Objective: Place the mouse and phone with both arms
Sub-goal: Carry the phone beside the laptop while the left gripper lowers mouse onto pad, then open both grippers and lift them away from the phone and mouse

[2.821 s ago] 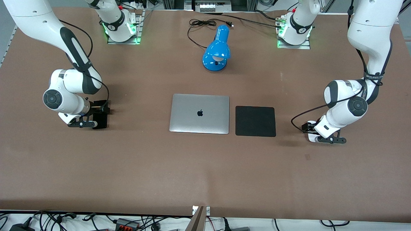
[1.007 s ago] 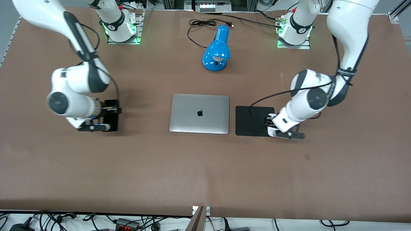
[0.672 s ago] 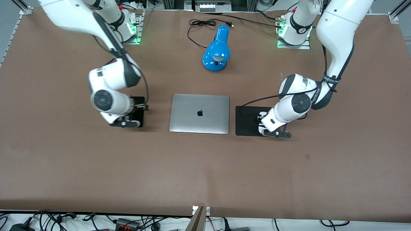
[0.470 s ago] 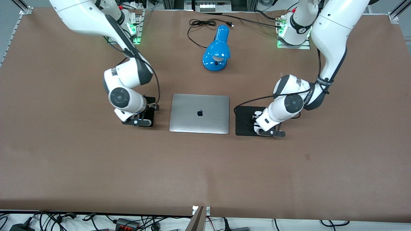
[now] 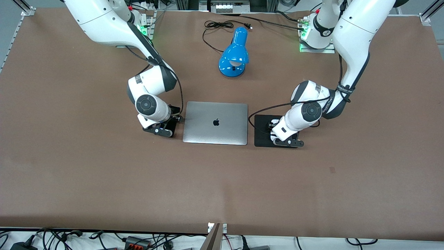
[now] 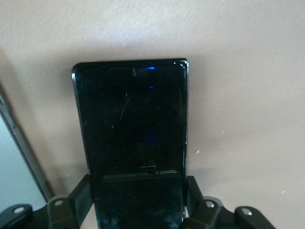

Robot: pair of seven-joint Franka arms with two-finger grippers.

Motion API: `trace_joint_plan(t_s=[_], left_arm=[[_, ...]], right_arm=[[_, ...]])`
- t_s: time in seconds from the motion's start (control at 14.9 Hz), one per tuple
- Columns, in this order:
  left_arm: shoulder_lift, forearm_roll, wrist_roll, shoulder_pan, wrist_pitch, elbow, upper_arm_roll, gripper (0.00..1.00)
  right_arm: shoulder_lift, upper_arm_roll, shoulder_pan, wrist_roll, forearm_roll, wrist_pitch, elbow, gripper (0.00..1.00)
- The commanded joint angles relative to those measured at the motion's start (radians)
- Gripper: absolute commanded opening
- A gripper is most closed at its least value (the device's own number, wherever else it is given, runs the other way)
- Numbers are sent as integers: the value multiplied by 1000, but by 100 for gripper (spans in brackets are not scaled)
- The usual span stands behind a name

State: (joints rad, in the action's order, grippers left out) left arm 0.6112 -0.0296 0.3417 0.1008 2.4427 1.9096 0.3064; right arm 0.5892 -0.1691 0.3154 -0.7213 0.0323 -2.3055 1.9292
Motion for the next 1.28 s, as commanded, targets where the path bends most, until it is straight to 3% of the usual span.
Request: trace_joint_plan(t_s=[0.0,0.07,0.34,0.54,0.67,1.01,1.21], left_arm=[[-30,7,6,-4,-7,0,2,100],[-60,5,6,-4,-26,0,2,100],[-157,-1,-3,-16,-195,-62,-7,100],[-206,-204,-4,-24,-412,-182,-9,100],[-231,-302,-38,-30,-578,-251,-6,100],[-319,-284,-328,-156,-818,-337,3,100],[-363,-80,-372,-249,-921,-343,-3,100]], right_arm=[[0,7,8,-17,-11,0,-10,31],[-3,8,8,-26,-14,1,-15,99],[-112,10,-1,-20,-12,30,-22,100],[-209,19,-6,37,4,154,-97,100],[-216,43,-25,127,6,329,-250,100],[-218,49,-152,319,1,561,-514,100],[-223,60,-222,468,4,697,-649,100]])
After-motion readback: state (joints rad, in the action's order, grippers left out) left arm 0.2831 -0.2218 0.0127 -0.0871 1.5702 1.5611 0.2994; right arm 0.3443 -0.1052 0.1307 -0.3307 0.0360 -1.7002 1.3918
